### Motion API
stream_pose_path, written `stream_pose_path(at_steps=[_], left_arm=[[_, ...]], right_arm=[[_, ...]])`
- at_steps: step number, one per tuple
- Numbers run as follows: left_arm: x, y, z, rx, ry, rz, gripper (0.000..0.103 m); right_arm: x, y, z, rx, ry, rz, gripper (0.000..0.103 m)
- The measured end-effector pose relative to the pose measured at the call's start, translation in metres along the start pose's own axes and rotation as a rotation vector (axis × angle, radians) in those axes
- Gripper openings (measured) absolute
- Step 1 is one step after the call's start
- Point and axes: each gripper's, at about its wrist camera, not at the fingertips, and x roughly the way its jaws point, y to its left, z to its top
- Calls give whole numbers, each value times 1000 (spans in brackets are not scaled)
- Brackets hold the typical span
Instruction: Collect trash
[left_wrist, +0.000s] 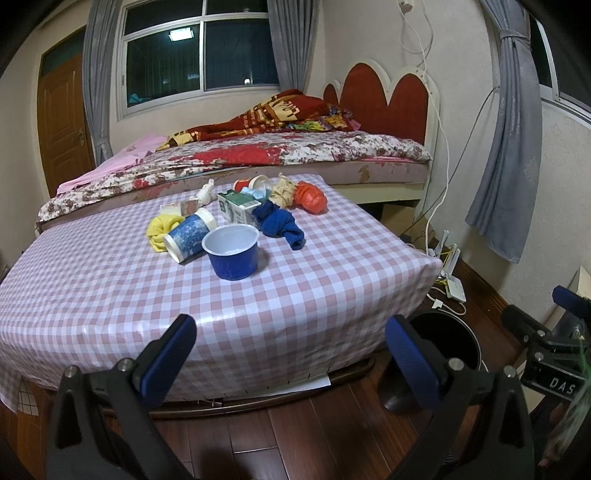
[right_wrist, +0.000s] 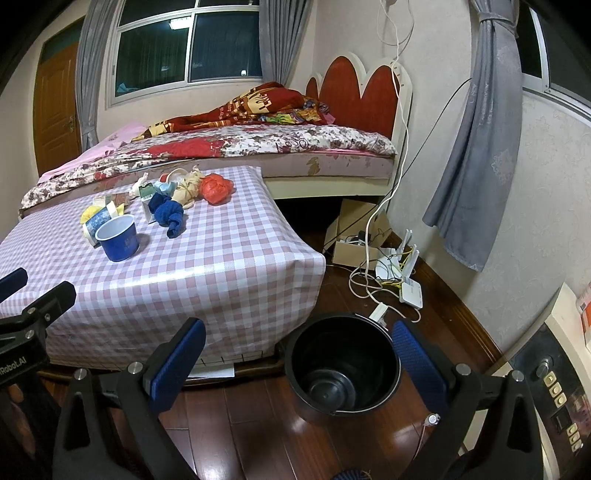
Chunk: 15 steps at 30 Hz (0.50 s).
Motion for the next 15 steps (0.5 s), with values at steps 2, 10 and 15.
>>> stream_pose_path(at_steps=[2,10,15], left_arm=[[0,1,0,-1,0,-1,102],[0,0,0,-1,0,-2,102],[1,3,-2,-2,1,-3,102]], right_arm=[[0,0,0,1,-1,0,102],[0,0,0,1,-1,0,102],[0,0,0,1,-2,0,102]])
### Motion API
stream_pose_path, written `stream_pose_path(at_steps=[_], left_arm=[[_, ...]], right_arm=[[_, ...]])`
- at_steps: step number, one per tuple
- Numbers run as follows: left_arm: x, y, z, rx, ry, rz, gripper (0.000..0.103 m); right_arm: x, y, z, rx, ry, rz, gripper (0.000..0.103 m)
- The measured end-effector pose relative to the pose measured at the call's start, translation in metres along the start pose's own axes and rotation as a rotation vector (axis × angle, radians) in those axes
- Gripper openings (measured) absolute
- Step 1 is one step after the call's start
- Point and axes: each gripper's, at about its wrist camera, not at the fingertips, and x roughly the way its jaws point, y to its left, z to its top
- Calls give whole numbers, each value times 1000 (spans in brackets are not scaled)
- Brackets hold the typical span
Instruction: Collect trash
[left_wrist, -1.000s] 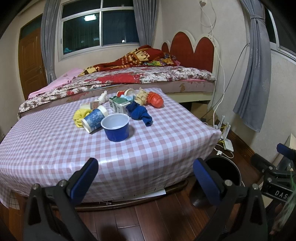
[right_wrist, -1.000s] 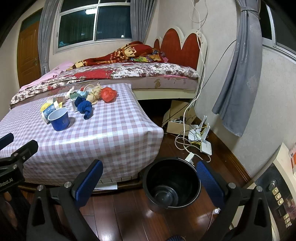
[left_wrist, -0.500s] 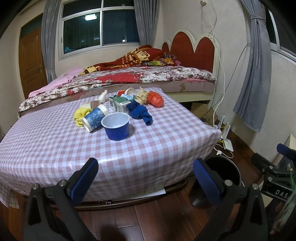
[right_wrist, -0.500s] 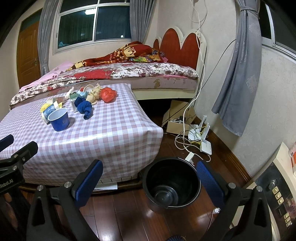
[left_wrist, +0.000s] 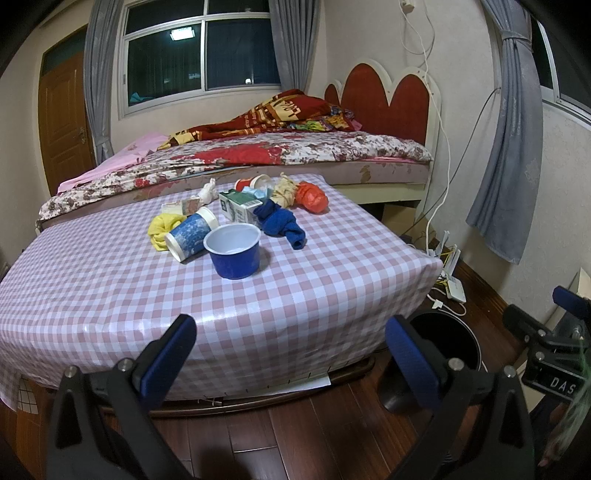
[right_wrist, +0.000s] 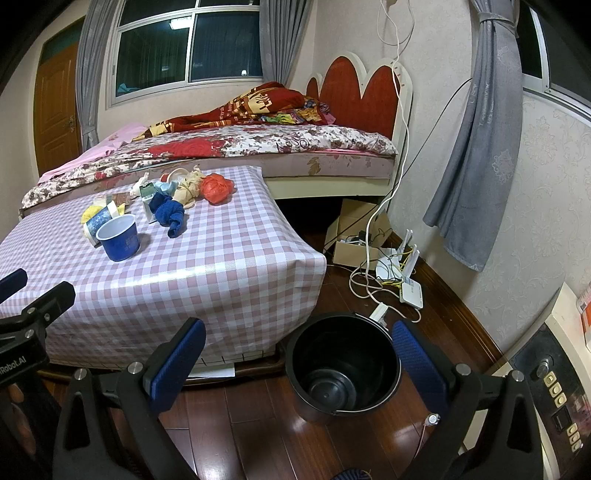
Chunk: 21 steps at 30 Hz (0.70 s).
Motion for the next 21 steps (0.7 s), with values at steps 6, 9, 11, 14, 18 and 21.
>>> stream_pose_path(at_steps=[6,9,11,14,18,21], left_arm=[[0,0,0,-1,1,0,102],[0,-1,1,-2,0,-1,102],[0,-1,1,-2,1,1,102],[0,1,0,-2,1,0,102],[0,-1,1,-2,1,0,102],[0,0,0,-3,1,-1,102]], right_arm=[[0,0,0,-1,1,1,102],[0,0,0,0,0,1,102],[0,1,0,-1,0,1,102],[0,0,0,0,1,1,102],[0,0,0,-1,2,1,102],[0,1,0,-2,2,0,102]])
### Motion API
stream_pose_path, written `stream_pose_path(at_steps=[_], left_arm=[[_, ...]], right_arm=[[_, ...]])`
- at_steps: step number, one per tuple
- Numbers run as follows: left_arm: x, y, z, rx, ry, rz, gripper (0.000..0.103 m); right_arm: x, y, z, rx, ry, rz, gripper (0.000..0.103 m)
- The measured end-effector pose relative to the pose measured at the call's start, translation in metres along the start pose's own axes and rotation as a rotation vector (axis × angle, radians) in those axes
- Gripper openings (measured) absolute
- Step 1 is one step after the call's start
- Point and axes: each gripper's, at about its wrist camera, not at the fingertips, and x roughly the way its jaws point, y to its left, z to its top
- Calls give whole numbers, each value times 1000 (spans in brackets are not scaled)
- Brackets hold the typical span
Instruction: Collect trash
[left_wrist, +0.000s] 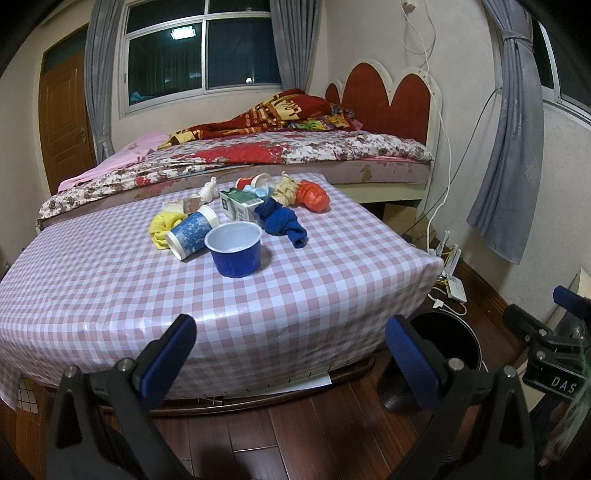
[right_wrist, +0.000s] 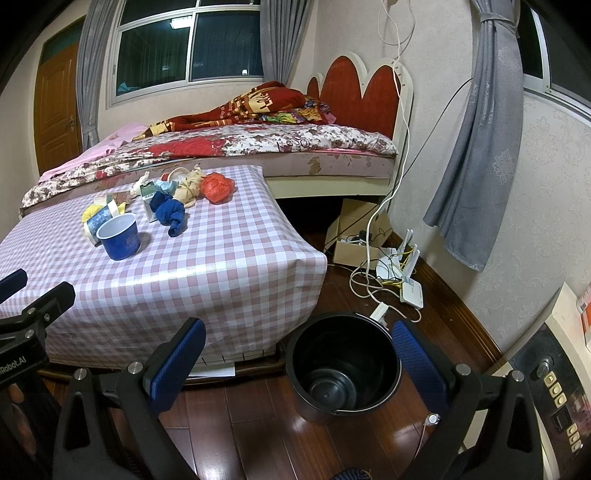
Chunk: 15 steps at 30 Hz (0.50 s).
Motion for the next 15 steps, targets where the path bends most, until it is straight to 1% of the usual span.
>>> stream_pose_path(at_steps=[15], left_arm=[[1,1,0,-4,4,-2,102]], right_arm=[[2,3,-3,-4,2,3,102]])
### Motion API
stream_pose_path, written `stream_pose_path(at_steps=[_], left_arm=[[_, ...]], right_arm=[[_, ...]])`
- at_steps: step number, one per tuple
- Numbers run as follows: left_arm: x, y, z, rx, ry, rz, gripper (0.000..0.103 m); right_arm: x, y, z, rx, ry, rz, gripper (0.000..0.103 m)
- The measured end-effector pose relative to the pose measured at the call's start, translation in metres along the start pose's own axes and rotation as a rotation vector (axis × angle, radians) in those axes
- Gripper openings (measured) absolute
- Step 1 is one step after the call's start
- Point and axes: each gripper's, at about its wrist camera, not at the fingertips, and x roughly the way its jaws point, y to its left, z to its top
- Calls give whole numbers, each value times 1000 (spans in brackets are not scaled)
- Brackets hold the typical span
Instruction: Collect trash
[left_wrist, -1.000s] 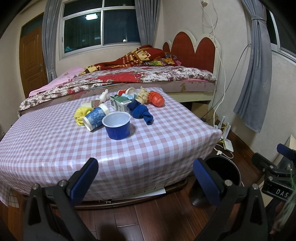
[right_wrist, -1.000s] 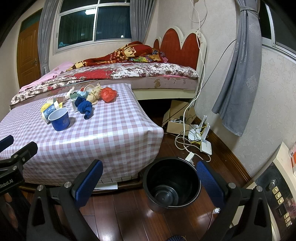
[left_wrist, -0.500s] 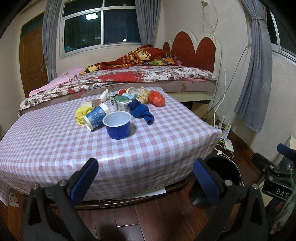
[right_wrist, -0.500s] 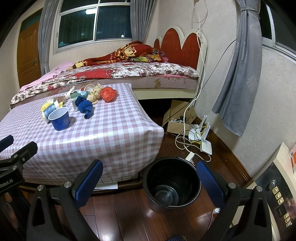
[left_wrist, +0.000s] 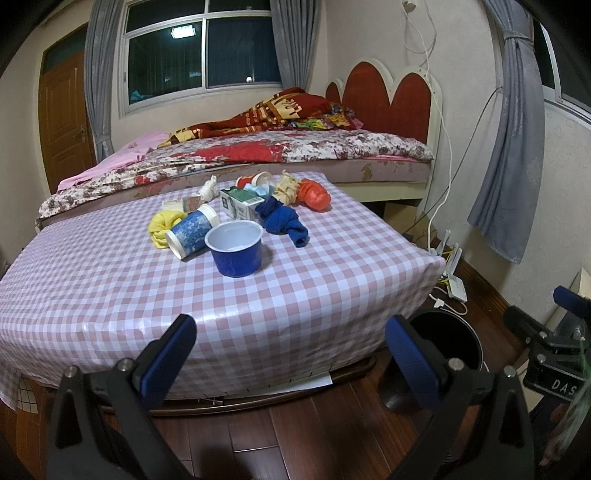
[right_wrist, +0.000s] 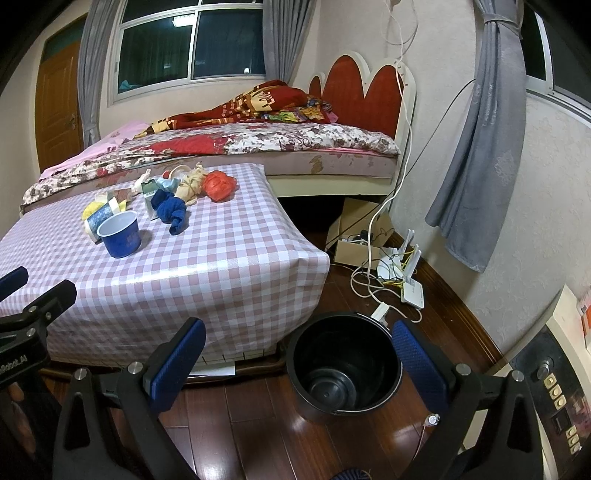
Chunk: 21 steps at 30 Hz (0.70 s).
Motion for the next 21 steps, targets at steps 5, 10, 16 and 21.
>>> stream_pose_path(at_steps=[5,10,16,21], left_arm=[[15,15,2,-12,-6,25,102],[47,29,11,-18,10,78,102],[91,52,24,-85,33,122,102],[124,63,29,-132,47,144,102]], right_arm=[[12,4,2,-11,5,24,102],[34,6,17,-28,14,52,102],[70,11,35,-46,35,58,102],[110,27,47,-82,67,78,102]])
